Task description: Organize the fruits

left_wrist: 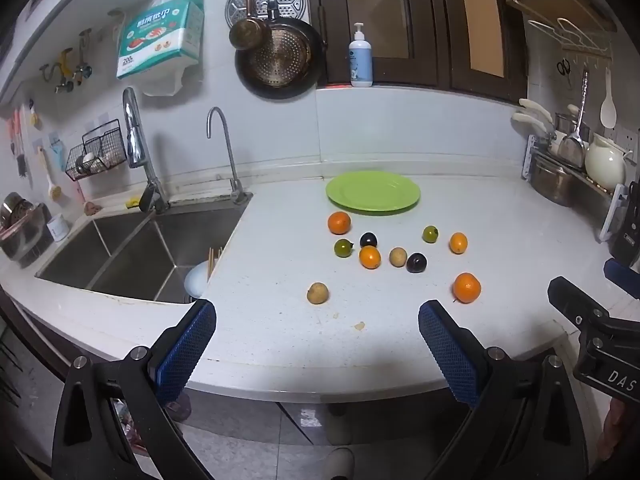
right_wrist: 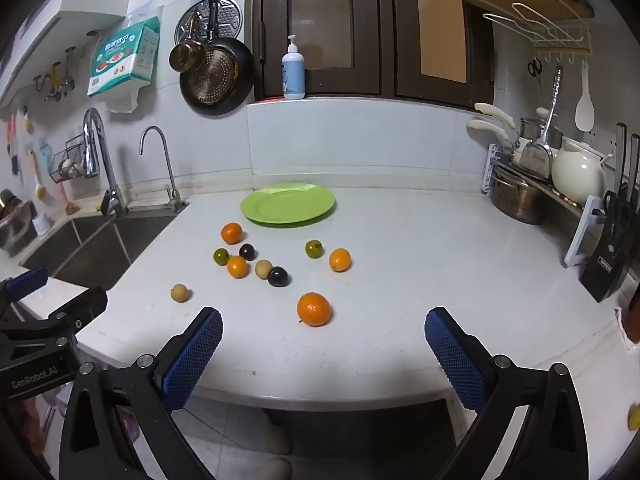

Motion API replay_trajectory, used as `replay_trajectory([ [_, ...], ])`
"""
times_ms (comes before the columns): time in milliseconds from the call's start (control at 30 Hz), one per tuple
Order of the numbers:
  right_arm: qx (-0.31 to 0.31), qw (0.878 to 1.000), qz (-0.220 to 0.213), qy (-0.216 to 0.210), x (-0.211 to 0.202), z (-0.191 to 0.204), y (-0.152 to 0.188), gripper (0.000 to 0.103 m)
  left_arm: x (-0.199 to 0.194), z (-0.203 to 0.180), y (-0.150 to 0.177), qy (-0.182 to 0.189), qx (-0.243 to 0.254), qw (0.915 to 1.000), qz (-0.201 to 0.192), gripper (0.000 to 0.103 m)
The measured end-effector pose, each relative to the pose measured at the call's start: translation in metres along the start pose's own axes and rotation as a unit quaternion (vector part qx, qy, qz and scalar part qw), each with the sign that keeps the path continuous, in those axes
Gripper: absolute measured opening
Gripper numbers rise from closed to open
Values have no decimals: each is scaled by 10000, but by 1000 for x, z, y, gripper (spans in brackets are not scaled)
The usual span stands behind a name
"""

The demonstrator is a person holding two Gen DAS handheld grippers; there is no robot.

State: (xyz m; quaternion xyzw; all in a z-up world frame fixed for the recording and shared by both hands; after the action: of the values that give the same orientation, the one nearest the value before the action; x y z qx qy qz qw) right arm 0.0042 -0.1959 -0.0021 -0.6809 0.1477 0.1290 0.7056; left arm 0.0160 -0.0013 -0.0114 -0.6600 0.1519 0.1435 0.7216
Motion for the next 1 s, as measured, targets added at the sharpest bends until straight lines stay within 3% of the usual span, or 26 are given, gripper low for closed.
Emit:
replay_trajectory([
  [267,-88,9999,60,6,0,0,2,102,-3,-1,-2,65,-169,9997,159,103],
  [1000,-88,9999,49,-39,0,1,1,102,-9,3,2,77,-140,9999,24,101],
])
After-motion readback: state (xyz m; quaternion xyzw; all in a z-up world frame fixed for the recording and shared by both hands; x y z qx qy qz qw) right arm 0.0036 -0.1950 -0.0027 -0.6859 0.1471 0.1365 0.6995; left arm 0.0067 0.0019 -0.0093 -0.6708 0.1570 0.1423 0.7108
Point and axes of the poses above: each gripper's, at about its wrist camera, not at the fingertips, and x roughly the way its jaws point, z to its left, y to its underside, the point moved 2 cm from there along x, roughly the way its jaws point, and after that the axes turned 9 degrees about -z, right-handed, at the moved point
